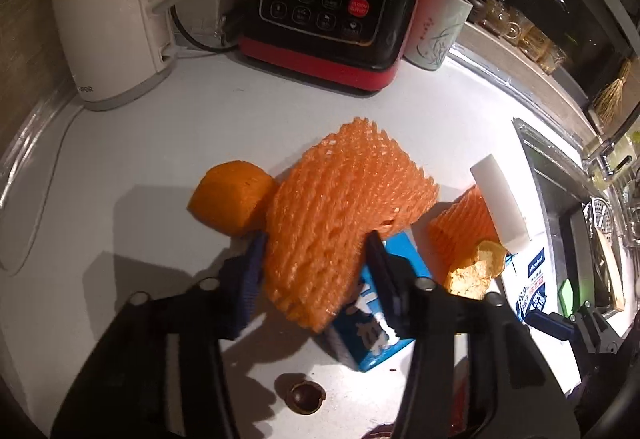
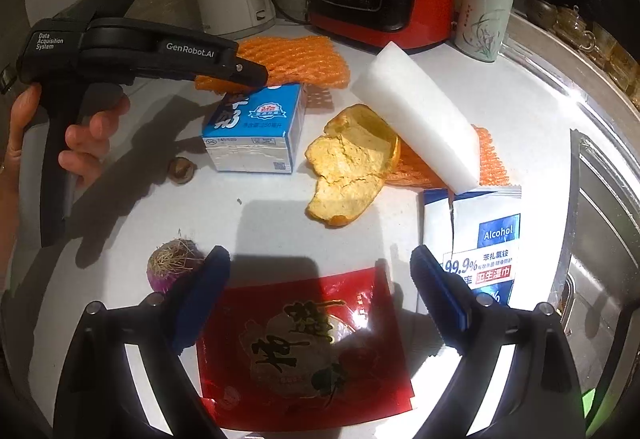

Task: Collect trash
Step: 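Grasp the orange foam net with the left gripper while the right gripper grasps the milk carton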

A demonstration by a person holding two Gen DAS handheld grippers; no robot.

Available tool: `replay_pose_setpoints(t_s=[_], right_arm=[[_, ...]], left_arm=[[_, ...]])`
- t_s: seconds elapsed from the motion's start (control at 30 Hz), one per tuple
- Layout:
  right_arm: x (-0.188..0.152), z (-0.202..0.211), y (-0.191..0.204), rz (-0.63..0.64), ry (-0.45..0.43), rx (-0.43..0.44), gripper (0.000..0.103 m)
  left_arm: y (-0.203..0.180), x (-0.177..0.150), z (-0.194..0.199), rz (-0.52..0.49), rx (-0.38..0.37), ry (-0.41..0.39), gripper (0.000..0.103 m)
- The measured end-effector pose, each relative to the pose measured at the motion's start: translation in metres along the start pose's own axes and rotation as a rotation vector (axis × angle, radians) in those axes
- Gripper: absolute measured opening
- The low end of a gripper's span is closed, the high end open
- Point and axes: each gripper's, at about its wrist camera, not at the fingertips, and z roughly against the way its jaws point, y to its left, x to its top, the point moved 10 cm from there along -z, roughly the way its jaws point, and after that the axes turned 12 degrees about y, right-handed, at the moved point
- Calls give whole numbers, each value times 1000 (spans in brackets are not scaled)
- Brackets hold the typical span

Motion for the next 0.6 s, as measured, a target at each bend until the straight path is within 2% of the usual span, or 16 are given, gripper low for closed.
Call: replay_pose_setpoints(t_s=[0.07,0.17,0.3,0.33,0.43,0.6], right_arm=[[5,2,4,12,-9,5,91],[14,6,12,32,-30,19,91],[33,10,28,47,-54,46,91],[40,10,33,47,-60,50,95],[62,8,47,42,-87,44,101],[97,-15,59,6,-82,-5,101]], left_arm=[[3,0,5,1,18,-10,23],[9,-1,16,27,-9,-27,22],[19,-4,46,72,-33,-89,22],[22,-7,54,83,-38,-103,22],[34,-16,78,113,-7,-148,22],[50,-38,104,158,35,-188,22]])
